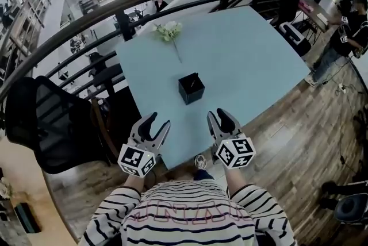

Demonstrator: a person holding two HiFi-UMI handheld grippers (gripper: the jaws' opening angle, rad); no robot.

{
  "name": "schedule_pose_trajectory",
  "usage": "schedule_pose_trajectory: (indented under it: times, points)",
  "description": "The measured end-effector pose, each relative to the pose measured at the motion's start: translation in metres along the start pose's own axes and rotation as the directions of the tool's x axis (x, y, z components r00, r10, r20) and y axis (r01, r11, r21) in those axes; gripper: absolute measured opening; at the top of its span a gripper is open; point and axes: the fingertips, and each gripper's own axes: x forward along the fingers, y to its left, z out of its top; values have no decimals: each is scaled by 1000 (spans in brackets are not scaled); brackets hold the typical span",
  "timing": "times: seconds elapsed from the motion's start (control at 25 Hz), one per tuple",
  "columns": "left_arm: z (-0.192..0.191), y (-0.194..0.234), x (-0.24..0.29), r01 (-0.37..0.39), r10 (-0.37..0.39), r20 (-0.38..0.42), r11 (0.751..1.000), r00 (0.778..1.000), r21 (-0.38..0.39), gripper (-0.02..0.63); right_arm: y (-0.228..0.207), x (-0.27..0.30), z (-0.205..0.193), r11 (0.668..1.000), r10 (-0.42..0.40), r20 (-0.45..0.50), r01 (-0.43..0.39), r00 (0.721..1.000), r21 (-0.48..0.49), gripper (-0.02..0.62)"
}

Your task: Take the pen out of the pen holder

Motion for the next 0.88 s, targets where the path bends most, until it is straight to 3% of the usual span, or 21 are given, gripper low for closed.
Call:
schedule_pose_trajectory:
  times: [0.48,0.88]
  points:
    - [-8,8,53,-129,129,-3,991,992,-30,178,-54,87,11,986,124,-72,-131,990,-98,143]
    - [-22,15,65,-268,267,-29,962,963,-56,178,-68,167,-8,945,234,-191,-269,953,-184,143]
